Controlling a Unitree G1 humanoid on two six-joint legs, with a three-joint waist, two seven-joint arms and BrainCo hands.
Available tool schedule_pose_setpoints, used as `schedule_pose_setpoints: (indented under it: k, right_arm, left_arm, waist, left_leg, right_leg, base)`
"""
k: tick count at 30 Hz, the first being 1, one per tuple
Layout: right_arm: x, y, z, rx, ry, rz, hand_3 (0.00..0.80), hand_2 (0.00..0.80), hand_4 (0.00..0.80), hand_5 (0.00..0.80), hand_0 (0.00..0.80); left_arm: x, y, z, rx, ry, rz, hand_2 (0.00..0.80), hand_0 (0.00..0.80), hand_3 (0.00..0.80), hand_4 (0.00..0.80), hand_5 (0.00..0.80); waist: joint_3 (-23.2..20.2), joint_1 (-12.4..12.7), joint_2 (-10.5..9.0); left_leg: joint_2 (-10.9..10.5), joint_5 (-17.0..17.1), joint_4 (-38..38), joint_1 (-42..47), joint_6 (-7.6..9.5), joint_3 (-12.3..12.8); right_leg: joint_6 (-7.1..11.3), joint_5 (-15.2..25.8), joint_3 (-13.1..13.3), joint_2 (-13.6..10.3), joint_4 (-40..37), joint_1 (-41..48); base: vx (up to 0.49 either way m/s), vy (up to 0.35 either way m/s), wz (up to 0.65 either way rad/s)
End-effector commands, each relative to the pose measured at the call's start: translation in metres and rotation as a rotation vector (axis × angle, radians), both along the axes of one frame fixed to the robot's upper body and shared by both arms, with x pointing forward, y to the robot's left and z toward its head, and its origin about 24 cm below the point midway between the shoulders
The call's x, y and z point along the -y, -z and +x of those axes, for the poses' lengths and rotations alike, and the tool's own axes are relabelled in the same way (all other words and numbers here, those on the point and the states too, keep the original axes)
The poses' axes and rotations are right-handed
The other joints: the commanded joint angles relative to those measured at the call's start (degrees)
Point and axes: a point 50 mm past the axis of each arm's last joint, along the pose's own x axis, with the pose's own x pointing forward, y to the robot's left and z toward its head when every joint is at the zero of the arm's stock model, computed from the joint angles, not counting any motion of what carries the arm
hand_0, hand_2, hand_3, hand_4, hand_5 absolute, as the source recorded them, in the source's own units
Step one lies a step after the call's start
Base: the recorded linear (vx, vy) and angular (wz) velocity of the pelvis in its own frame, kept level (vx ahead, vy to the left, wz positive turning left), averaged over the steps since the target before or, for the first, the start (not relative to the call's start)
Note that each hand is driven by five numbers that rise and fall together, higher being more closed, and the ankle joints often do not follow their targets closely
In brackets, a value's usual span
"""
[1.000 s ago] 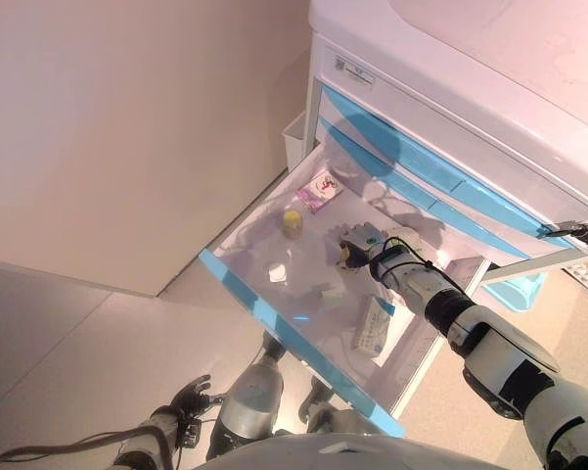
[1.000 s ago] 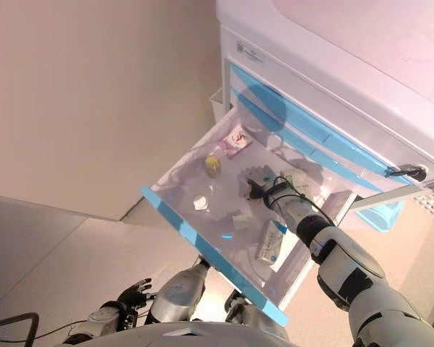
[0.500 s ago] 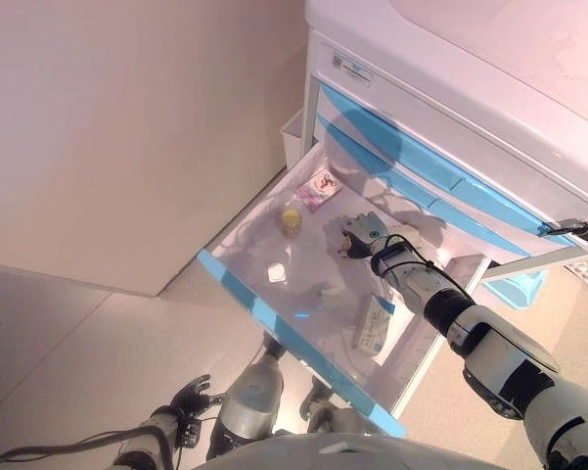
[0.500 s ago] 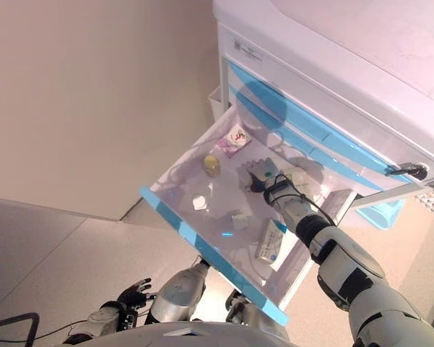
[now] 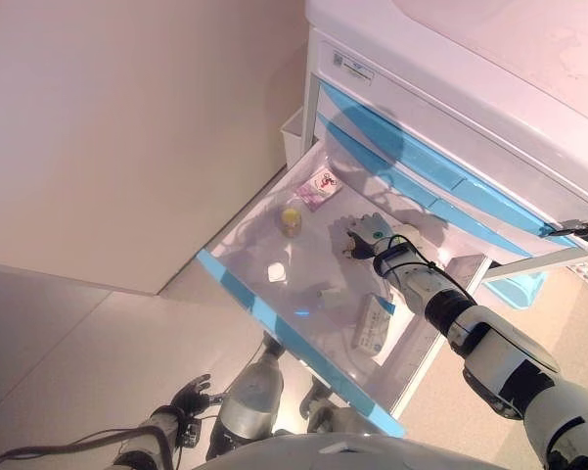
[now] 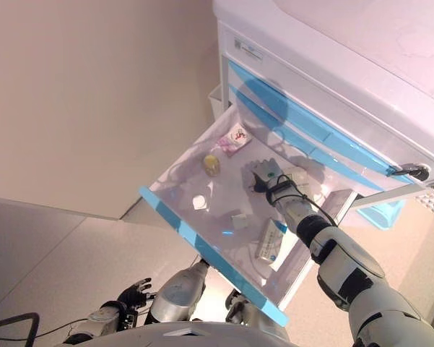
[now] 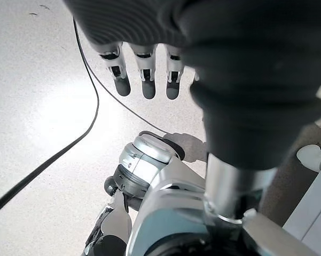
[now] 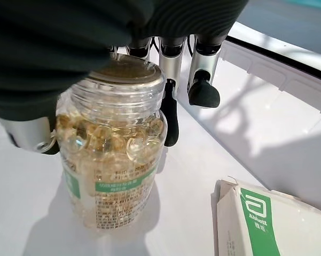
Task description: Open the drawer and pick up the medicine
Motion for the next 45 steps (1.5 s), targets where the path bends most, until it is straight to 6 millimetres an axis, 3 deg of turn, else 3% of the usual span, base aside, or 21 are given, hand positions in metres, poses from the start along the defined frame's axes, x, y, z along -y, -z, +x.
schedule_pose_setpoints:
  k: [1, 11, 16, 19, 26, 30, 35, 45]
  right_arm:
    - [-0.007, -0.025, 0.011, 0.109, -0.044, 0.006, 0.800, 0.800, 0.800, 0.800, 0.800]
    - [-0.028, -0.039, 0.003, 0.094, -0.182, 0.021, 0.800, 0.800, 0.800, 0.800, 0.800]
    - [-0.044, -0.070, -0.021, 0.085, -0.363, 0.045, 0.800, 0.800, 0.800, 0.800, 0.800]
    - [-0.041, -0.089, -0.037, 0.056, -0.422, 0.073, 0.800, 0.800, 0.800, 0.800, 0.800]
    - [-0.017, -0.167, -0.087, 0.003, -0.535, 0.246, 0.800, 0.800, 0.800, 0.800, 0.800]
    - [0.002, -0.213, -0.096, 0.182, -0.554, 0.276, 0.800, 0.800, 0.800, 0.800, 0.800]
    - [0.021, -0.256, -0.105, 0.381, -0.528, 0.294, 0.800, 0.800, 0.800, 0.800, 0.800]
    - [0.055, -0.311, -0.101, 0.609, -0.342, 0.338, 0.800, 0.800, 0.800, 0.800, 0.800]
  left_arm:
    - [-0.005, 0.000, -0.004, -0.003, 0.012, 0.016, 0.000, 0.000, 0.000, 0.000, 0.000]
    - [-0.010, -0.002, -0.005, -0.003, -0.008, 0.028, 0.000, 0.000, 0.000, 0.000, 0.000]
    - [-0.024, -0.004, -0.010, -0.021, -0.047, 0.053, 0.000, 0.000, 0.000, 0.000, 0.000]
    - [-0.029, -0.004, -0.013, -0.037, -0.066, 0.065, 0.000, 0.000, 0.000, 0.000, 0.000]
    - [-0.039, -0.001, -0.029, -0.086, -0.159, 0.067, 0.000, 0.000, 0.000, 0.000, 0.000]
    - [-0.035, 0.002, -0.037, -0.105, -0.189, 0.050, 0.000, 0.000, 0.000, 0.000, 0.000]
    - [-0.028, 0.006, -0.043, -0.125, -0.194, 0.037, 0.000, 0.000, 0.000, 0.000, 0.000]
    - [-0.025, 0.012, -0.063, -0.196, -0.226, 0.031, 0.000, 0.000, 0.000, 0.000, 0.000]
  waist:
    - [0.4, 0.6, -0.31]
    - [-0.1, -0.3, -1.67]
    - [-1.1, -3.0, -3.55]
    - [-1.9, -4.6, -4.29]
    - [-5.3, -11.2, -5.15]
    - [-8.1, -13.8, -4.70]
    - [-10.7, -15.2, -4.25]
    - [-13.3, -15.9, -4.01]
  left_leg:
    - [-4.4, -2.9, -0.8, -0.5, 3.33, -0.7]
    - [-4.2, -3.3, -0.9, 0.4, 3.52, 0.1]
    - [-3.5, -4.0, -1.4, 1.6, 3.80, 2.2]
    - [-3.0, -4.5, -1.6, 2.4, 4.01, 3.7]
    - [-1.9, -6.1, -1.0, 4.8, 4.33, 8.7]
    - [-1.6, -6.9, -0.6, 6.1, 4.30, 11.2]
    - [-1.5, -7.5, -1.3, 7.7, 4.10, 12.2]
    - [-1.7, -7.8, -1.8, 9.8, 3.63, 12.7]
  right_leg:
    - [5.39, 7.7, 2.7, -2.8, -1.0, -2.5]
    - [5.78, 8.1, 3.4, -2.7, -1.3, -2.1]
    - [6.58, 8.6, 5.2, -2.4, -1.2, -2.0]
    - [7.05, 9.0, 6.5, -2.2, -1.2, -2.0]
    - [7.78, 9.4, 11.6, -1.8, -0.5, -2.1]
    - [7.62, 9.1, 13.7, -1.5, -0.5, -1.5]
    - [7.33, 8.8, 14.6, -1.3, -1.1, -0.2]
    - [6.64, 8.0, 14.7, -1.2, -1.4, 1.7]
  base:
    - [0.000, 0.000, 0.00]
    - [0.006, 0.001, -0.03]
    - [0.008, 0.003, -0.12]
    - [0.004, 0.020, -0.24]
    - [0.005, 0.057, -0.42]
    - [0.045, 0.072, -0.44]
    - [0.049, 0.030, -0.22]
    - [0.053, 0.022, -0.01]
